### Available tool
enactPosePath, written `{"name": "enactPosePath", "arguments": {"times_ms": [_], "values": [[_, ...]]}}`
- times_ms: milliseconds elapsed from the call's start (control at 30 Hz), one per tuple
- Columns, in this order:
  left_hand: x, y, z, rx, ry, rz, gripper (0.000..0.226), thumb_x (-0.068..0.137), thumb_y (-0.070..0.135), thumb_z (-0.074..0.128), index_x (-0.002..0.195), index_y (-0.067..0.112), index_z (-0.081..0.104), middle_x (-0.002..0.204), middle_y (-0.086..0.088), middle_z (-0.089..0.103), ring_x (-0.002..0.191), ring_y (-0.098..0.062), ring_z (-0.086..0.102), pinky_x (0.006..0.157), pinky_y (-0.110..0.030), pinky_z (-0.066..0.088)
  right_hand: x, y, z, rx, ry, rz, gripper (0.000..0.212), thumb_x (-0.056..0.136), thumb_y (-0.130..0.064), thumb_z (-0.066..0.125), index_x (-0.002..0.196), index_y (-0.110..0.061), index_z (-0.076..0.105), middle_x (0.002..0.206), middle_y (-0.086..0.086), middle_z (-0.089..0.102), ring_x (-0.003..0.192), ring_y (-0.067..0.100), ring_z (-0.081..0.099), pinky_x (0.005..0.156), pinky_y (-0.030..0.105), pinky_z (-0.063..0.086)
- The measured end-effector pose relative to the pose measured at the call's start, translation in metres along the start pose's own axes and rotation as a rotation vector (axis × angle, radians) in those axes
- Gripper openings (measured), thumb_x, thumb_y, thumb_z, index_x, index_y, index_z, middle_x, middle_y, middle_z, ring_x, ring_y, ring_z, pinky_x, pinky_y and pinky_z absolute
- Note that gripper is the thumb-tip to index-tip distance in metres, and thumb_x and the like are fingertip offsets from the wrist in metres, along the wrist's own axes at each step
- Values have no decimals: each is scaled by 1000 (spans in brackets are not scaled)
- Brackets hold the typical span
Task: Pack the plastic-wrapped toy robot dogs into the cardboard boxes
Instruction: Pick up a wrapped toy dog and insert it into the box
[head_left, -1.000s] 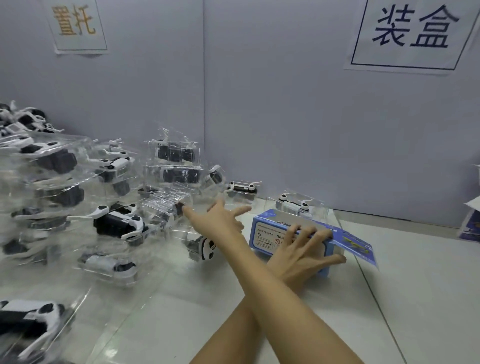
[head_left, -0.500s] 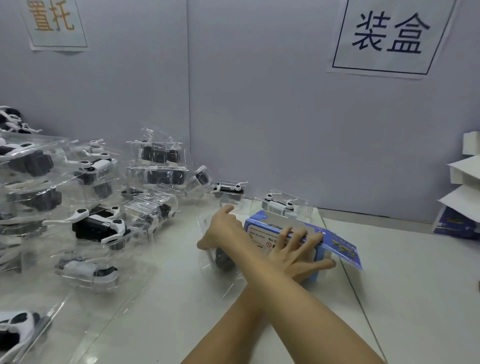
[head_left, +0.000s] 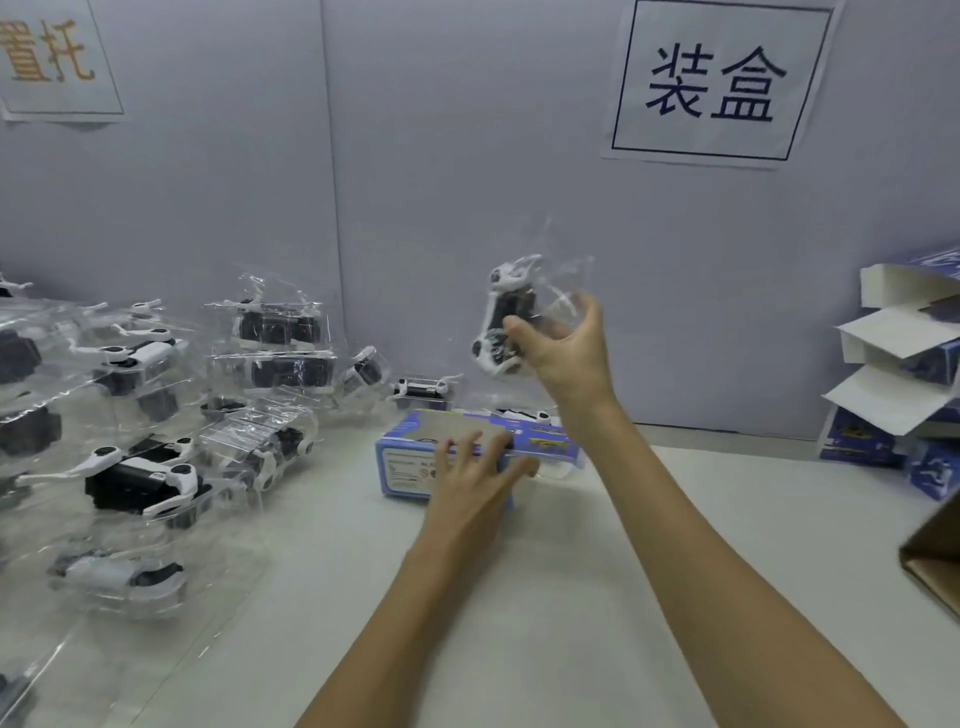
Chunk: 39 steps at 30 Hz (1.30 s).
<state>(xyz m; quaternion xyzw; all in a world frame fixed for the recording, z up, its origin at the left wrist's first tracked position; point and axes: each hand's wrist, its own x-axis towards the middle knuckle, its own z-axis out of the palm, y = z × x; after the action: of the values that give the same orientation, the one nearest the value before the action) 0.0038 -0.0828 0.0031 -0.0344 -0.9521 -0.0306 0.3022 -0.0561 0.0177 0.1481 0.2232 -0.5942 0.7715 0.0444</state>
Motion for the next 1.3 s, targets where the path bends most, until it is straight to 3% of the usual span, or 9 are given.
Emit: {"name": "enactPosePath", "arguments": {"times_ms": [133,233,300,433,567,733,833,967,1300], "values": [[-8,-24,5,57,-50,-185,72,51,13,87,109,30,47,138,-8,61,131,-49,54,107,-71,37,-2,-2,-45,-52,119,-148,82,82,-9,85,147,-22,36,128,10,68,103,9,74,84,34,63],[-9,-31,9,22,52,-219,43,76,40,88,103,20,60,142,-9,59,137,-52,46,112,-77,26,-20,22,-71,-100,176,-157,75,79,-11,84,138,-25,41,115,-3,73,102,16,75,96,47,60],[-4,-31,8,-10,145,-231,27,85,29,84,96,13,65,136,-11,64,131,-53,52,107,-81,29,-32,44,-81,-147,154,-112,72,82,-6,84,137,-28,41,115,-6,73,102,14,75,99,49,58],[-2,-34,6,-144,308,-236,38,81,-7,72,115,9,71,137,-11,63,131,-53,51,108,-83,23,-52,82,-92,-276,121,-38,71,80,-8,87,133,-28,45,117,-11,71,100,2,73,101,42,57],[-1,-41,-3,-279,330,-261,62,83,-12,62,138,16,65,142,-4,60,135,-43,46,117,-75,10,-65,102,-92,-418,3,-31,70,74,-15,91,127,-33,50,117,-13,73,97,-4,72,91,27,58],[0,-44,-14,-454,383,-333,73,83,-11,60,147,24,57,132,6,61,125,-25,45,119,-68,16,-72,95,-92,-534,-155,-132,72,74,-17,87,128,-44,47,113,-34,69,99,-5,71,78,11,53],[-1,-46,-21,-480,341,-299,76,82,-12,60,148,25,56,136,6,62,125,-26,47,117,-68,22,-74,92,-86,-700,-319,-219,75,75,-19,79,136,-45,43,123,-21,68,106,4,69,84,27,59],[-8,-49,-28,-491,183,-176,79,81,-12,62,150,24,53,144,8,59,129,-25,46,117,-68,23,-70,95,-75,-1113,-366,-385,80,75,-17,72,147,-29,41,121,-5,66,100,13,51,102,40,44],[-13,-56,-29,-338,-49,1,93,81,-1,70,158,37,37,156,20,43,141,-20,39,125,-45,4,-63,98,-66,-1598,-326,-206,82,84,-2,63,154,-22,26,142,-5,53,130,22,53,102,47,43]]}}
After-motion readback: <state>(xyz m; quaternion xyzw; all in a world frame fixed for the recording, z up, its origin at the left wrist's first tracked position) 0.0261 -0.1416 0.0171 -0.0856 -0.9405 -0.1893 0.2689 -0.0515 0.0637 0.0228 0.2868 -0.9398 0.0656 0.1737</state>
